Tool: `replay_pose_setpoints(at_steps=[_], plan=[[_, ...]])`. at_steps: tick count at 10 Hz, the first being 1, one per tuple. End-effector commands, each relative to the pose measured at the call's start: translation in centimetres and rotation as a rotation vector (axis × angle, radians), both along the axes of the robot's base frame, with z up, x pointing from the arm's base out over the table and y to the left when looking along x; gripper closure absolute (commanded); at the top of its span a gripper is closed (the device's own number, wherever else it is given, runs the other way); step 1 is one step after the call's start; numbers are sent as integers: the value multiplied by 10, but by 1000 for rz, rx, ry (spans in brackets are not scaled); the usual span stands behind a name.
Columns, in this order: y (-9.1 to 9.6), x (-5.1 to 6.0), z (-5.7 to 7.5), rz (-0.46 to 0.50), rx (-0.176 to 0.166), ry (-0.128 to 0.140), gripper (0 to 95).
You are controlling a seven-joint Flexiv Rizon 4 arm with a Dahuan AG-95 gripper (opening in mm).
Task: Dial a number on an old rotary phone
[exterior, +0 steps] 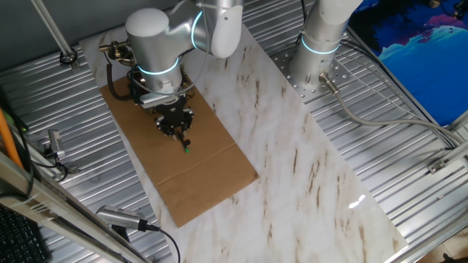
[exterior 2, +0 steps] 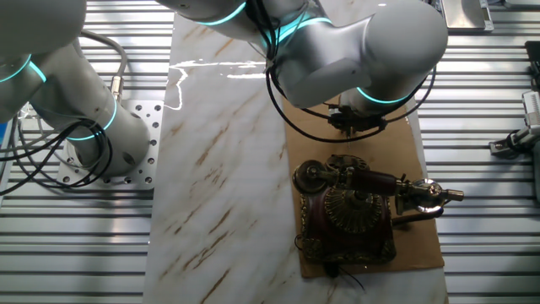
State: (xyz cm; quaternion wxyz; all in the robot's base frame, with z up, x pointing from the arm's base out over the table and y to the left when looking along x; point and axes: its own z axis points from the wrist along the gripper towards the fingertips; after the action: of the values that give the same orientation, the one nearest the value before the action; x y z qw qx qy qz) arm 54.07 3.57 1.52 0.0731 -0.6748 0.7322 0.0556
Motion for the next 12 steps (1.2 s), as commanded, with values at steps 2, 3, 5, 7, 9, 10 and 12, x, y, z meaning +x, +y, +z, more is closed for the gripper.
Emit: replay_pose_setpoints(at_steps=[2,3,5,7,9,10,12], plan=[[0,0,0,-2,6,-12,950],[0,0,0,-13,8,-10,950],[1,-1,1,-22,27,-8,950],[5,-2,7,-49,39,6,950],[13,-5,15,-74,45,12,950],[14,-5,17,-79,45,14,950],[16,-3,20,-82,38,17,950]])
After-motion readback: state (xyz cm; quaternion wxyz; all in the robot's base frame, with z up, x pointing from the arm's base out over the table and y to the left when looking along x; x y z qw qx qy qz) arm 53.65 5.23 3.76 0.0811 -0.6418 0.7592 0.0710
